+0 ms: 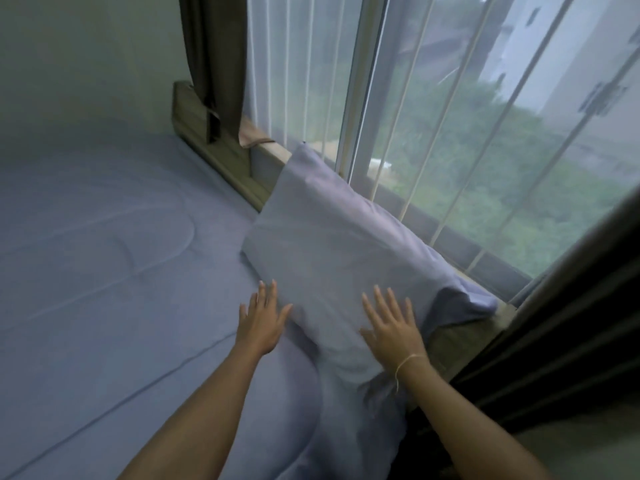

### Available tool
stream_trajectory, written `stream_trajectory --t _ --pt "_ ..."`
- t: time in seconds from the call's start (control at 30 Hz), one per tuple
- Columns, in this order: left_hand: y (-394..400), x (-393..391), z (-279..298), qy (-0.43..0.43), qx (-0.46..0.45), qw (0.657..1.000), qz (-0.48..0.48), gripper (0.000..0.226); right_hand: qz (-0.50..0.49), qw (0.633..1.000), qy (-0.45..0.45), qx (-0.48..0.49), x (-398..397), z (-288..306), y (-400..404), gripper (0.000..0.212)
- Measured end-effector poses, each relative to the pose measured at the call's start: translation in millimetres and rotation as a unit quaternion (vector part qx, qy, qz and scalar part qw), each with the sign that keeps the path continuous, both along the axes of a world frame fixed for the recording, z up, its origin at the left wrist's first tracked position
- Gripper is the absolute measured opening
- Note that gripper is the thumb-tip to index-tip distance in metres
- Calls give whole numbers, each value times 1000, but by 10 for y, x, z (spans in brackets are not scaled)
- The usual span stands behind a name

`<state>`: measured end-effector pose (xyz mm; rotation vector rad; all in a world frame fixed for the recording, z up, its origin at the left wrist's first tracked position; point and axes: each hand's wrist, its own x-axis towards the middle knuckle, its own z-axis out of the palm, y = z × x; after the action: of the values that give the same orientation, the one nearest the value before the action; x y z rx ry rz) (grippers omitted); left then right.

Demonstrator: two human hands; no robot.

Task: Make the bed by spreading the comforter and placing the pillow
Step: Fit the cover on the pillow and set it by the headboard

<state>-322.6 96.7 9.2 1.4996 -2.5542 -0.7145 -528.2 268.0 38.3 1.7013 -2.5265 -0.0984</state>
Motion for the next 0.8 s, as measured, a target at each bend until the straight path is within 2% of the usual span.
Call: stream_trajectory --t 0.1,0.23,0.47,0.8 --pt "48 217 309 -7 -64 998 -28 69 -72 997 0 -30 85 346 -5 64" --pt "123 435 591 -3 -122 991 -44 69 -141 986 -75 -51 240 507 159 66" --pt "258 531 967 58 -204 973 -87 55 -197 970 -107 -90 468 608 505 66" --pt "803 104 933 41 -175 968 -175 55 -276 949 -125 -83 461 622 1285 67"
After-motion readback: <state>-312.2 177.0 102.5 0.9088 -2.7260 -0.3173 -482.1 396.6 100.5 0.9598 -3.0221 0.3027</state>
